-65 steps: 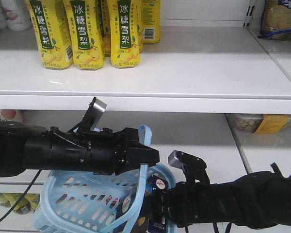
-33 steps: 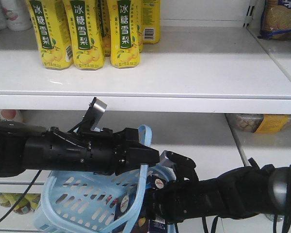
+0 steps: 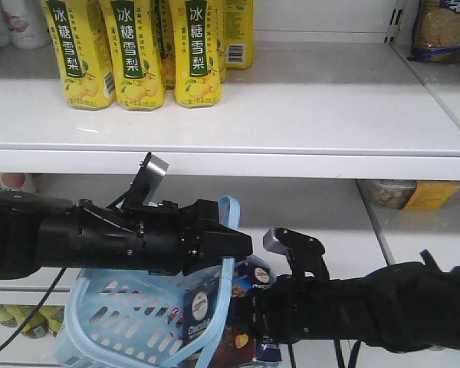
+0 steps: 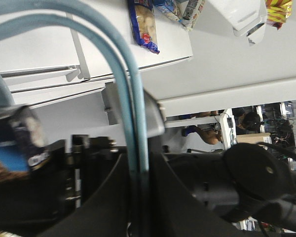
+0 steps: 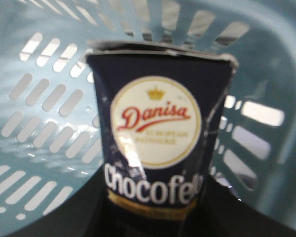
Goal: Left arm holds basket, right arm returns cookies
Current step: 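Close the right gripper on the top of the Chocofello box, then lift the box out of the basket with the right gripper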
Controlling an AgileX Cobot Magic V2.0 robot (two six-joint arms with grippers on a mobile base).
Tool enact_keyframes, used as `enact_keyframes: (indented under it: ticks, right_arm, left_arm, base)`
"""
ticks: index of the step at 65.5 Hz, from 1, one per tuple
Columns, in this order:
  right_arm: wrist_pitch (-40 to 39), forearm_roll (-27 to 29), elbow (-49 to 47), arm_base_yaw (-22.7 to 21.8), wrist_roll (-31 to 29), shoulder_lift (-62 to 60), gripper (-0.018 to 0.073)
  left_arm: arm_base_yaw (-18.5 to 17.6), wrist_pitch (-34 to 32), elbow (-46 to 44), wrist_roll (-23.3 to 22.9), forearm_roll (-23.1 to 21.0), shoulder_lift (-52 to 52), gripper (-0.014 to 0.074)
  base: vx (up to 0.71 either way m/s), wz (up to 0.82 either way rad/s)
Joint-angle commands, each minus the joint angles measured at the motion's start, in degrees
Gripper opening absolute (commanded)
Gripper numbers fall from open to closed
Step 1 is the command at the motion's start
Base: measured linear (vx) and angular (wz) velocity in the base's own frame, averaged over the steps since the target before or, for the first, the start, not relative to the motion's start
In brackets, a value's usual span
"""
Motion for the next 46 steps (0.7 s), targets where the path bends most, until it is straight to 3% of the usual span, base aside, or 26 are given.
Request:
enact_keyframes:
  ticks: [1,46]
  right_arm:
    - [-3.29,0.41,1.22,-0.04,0.31,-6.11,0.0165]
    - [-10.33,-9.74,9.2,-0.04,1.4,-45.39,0.0165]
  left_arm:
    - [0.1,0.81,-2.2,3.28,-5.78,-2.59,-0.0003]
    - [0.1,0.81,-2.2,3.28,-5.78,-2.59,-0.0003]
  base:
    - [0.0,0.0]
    - [0.0,0.0]
